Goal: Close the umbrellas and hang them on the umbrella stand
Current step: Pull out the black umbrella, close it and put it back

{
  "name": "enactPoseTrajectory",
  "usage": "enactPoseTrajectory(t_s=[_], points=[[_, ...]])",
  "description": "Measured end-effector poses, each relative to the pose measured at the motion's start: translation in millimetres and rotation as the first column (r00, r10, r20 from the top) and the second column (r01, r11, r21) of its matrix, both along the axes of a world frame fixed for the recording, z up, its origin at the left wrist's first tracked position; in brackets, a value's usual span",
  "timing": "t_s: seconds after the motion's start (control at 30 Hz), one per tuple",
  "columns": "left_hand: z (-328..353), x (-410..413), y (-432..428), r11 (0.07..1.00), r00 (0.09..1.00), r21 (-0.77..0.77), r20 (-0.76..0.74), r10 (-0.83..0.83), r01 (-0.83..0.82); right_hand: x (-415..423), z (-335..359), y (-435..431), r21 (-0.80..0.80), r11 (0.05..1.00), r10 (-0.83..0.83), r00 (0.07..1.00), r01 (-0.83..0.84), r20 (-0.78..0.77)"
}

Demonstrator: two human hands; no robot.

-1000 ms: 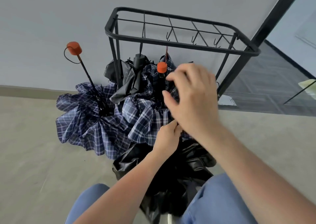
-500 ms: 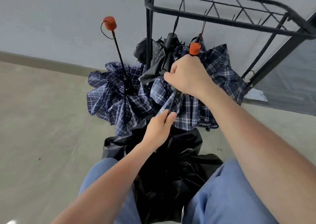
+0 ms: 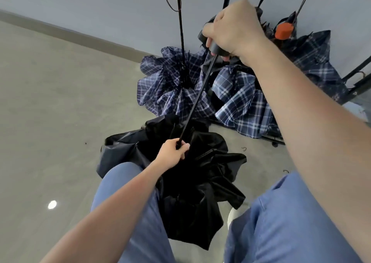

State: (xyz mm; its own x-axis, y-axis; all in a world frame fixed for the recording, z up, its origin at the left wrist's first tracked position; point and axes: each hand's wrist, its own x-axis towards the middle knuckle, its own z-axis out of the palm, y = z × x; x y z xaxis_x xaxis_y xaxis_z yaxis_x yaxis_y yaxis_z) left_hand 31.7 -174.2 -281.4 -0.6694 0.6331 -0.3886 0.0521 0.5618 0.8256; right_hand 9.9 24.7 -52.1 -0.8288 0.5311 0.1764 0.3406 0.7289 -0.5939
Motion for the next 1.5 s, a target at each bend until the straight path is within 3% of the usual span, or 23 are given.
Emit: enactPoseTrajectory(t_s=[0.1,0.2,0.33,0.53,0.63,0.7,0.77,0.83,0.9,1.03,1.13,1.23,1.33,1.43,1.5], points=[[10.6,-13.9,-9.2,0.998,0.997,-0.003,-0.044,0.061,-0.061,-3.0,-2.6,10.1,-0.06,0.996,-0.067,0.997,0.064,-0.045],[25.8,-38.9,-19.3,0.994,0.984,-0.022,-0.143,0.104,-0.108,-2.7,-4.1,14.8,-0.265,0.961,-0.131,0.974,0.079,-0.182],[57.8,-78.0,-35.4,0.973,0.941,-0.024,-0.26,0.217,-0.23,-6.5,-4.0,20.0,-0.341,0.938,-0.135,0.973,0.065,-0.188],[111.7,-118.5,-52.5,0.937,0.781,-0.004,-0.555,0.288,-0.349,-1.2,-11.1,40.4,-0.301,0.951,-0.109,0.987,0.069,-0.117],[125.0,-132.1,-57.6,0.934,0.718,-0.041,-0.652,0.244,-0.355,8.3,-16.6,51.0,-0.425,0.904,-0.118,0.984,0.052,-0.131],[133.1,-129.1,-46.5,0.951,0.702,-0.058,-0.688,0.182,-0.303,11.4,-29.3,30.4,-0.53,0.848,-0.006,0.999,-0.018,-0.042],[145.3,-115.9,-18.6,0.993,0.71,-0.023,-0.701,0.069,-0.118,4.7,-52.7,-14.0,-0.57,0.815,0.148,0.989,-0.107,0.027],[157.8,-104.6,7.6,0.996,0.73,0.068,-0.683,0.012,0.048,-8.0,-72.5,-52.0,-0.53,0.838,0.136,0.99,-0.13,-0.029],[167.1,-103.3,17.8,0.987,0.719,0.112,-0.695,-0.002,0.111,-18.2,-75.7,-66.4,-0.522,0.846,0.078,0.994,-0.107,-0.078],[166.3,-103.2,19.0,0.979,0.699,0.154,-0.715,0.015,0.136,-19.8,-70.7,-59.0,-0.695,0.716,-0.006,0.995,-0.067,-0.103],[162.9,-97.1,21.3,0.974,0.715,0.174,-0.698,0.018,0.146,-10.5,-71.8,-58.8,-0.764,0.635,0.029,0.992,-0.115,-0.126],[165.9,-100.9,14.9,0.961,0.762,0.273,-0.63,0.149,0.038,-0.4,-69.9,-48.1,-0.81,0.571,0.007,0.988,-0.132,-0.156],[176.9,-110.0,9.3,0.898,0.857,0.429,-0.421,0.299,-0.102,6.1,-69.8,-35.6,-0.697,0.713,0.01,0.995,-0.079,-0.102],[188.1,-119.7,5.6,0.829,0.949,0.515,-0.088,0.302,-0.216,14.5,-73.6,-39.2,-0.67,0.721,0.216,0.976,-0.178,-0.027],[190.6,-121.1,6.1,0.836,0.972,0.506,0.027,0.233,-0.214,17.5,-79.3,-44.3,-0.65,0.729,0.301,0.953,-0.214,0.024]])
